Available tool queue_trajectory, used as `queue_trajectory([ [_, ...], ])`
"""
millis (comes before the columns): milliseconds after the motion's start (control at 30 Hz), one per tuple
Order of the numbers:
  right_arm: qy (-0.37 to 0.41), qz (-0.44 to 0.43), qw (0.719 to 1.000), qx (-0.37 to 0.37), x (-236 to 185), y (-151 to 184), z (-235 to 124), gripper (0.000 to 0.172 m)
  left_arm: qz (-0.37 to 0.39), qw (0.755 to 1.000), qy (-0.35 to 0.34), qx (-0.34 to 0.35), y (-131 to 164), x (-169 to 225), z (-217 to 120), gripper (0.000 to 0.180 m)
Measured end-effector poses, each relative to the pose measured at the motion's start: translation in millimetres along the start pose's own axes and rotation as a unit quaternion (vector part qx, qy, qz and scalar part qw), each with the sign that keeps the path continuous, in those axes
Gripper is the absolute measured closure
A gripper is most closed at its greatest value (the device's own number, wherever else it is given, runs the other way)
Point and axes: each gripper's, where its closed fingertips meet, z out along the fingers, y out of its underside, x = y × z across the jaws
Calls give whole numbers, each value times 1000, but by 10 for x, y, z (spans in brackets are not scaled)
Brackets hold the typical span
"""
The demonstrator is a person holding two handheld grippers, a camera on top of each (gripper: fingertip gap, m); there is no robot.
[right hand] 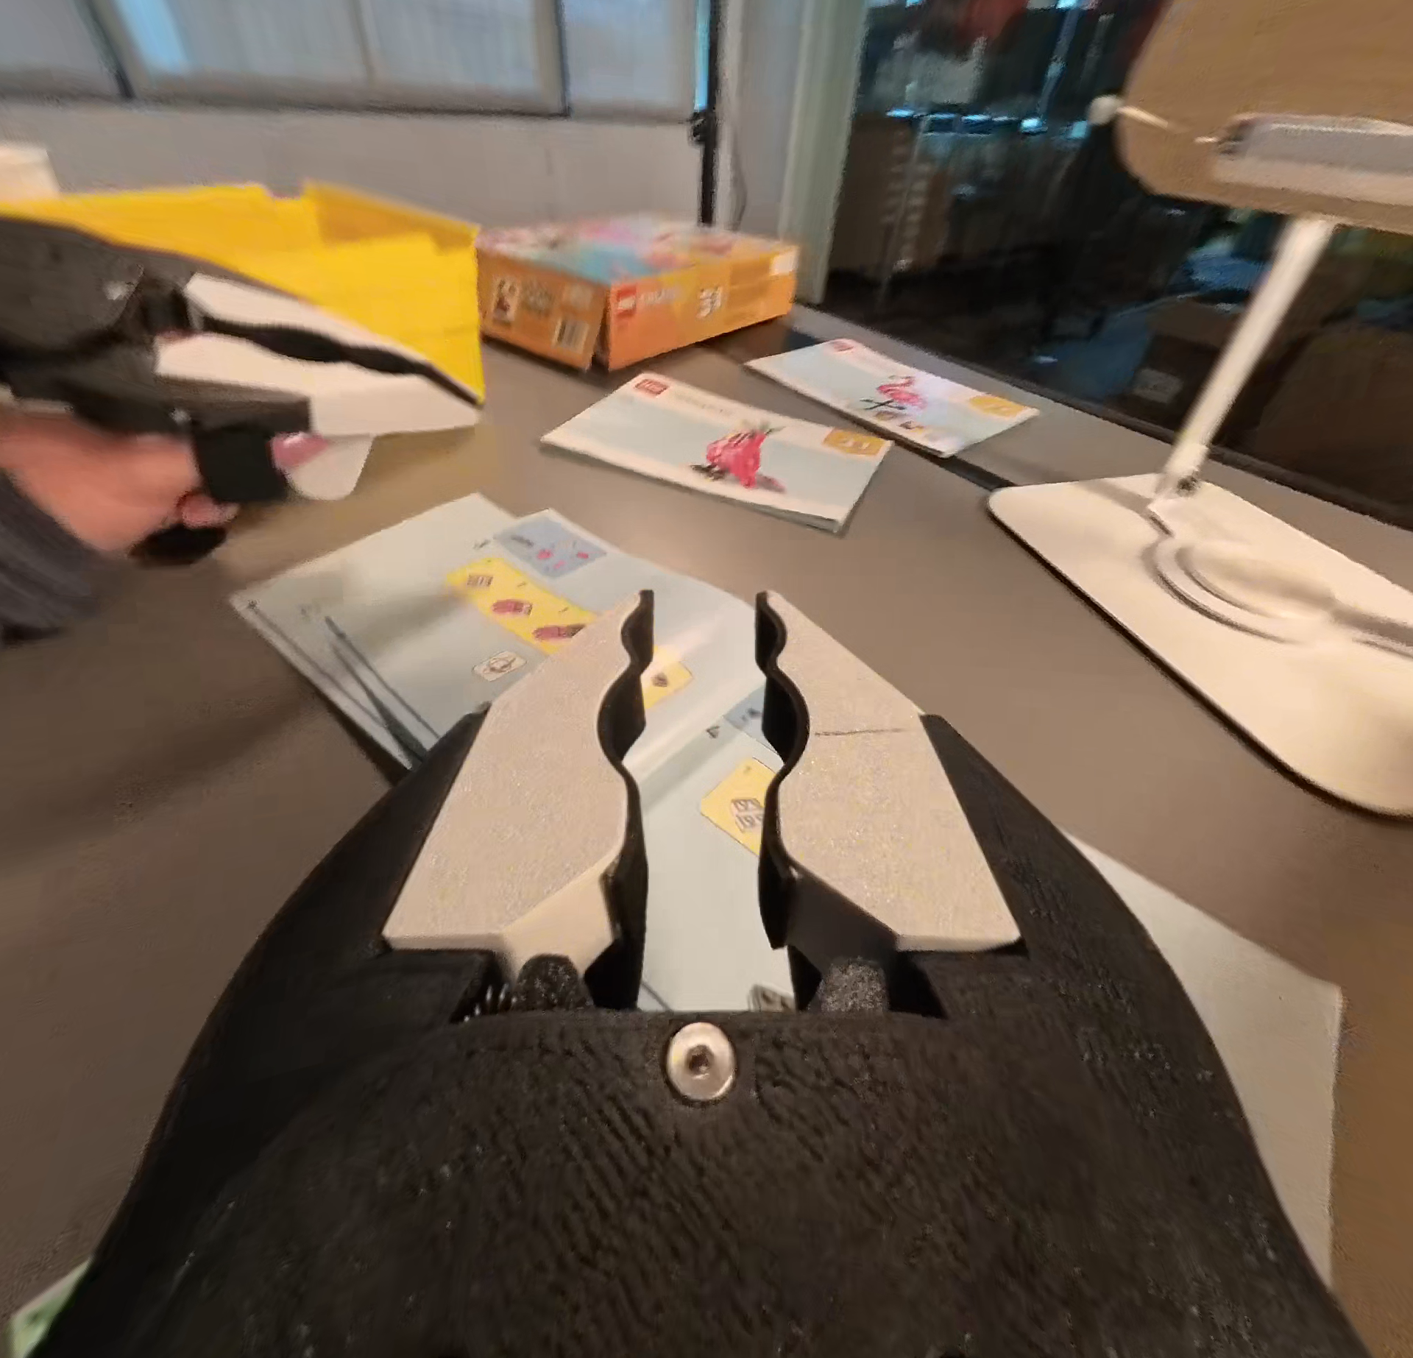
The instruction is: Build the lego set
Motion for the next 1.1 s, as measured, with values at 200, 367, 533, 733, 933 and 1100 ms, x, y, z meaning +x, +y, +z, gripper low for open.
queue_trajectory([
  [200, 101, 40, 989, -95, 389, 320, -147, 163, -23, 987, 116, -110, 256, 405, 35, 169],
  [367, 94, 92, 966, -224, 441, 728, -59, 172, -15, 961, 174, -214, 545, 687, -12, 169],
  [533, 109, 79, 960, -247, 465, 793, -51, 172, -6, 962, 129, -241, 598, 618, -118, 168],
  [733, 112, 75, 959, -248, 468, 794, -51, 172, -15, 965, 88, -245, 658, 576, -254, 180],
  [933, 60, -32, 984, -164, 201, 471, 84, 172, -21, 970, 75, -231, 667, 566, -282, 180],
  [1100, 45, -28, 971, -231, 123, 642, 306, 172, -37, 970, 83, -224, 666, 568, -285, 180],
])
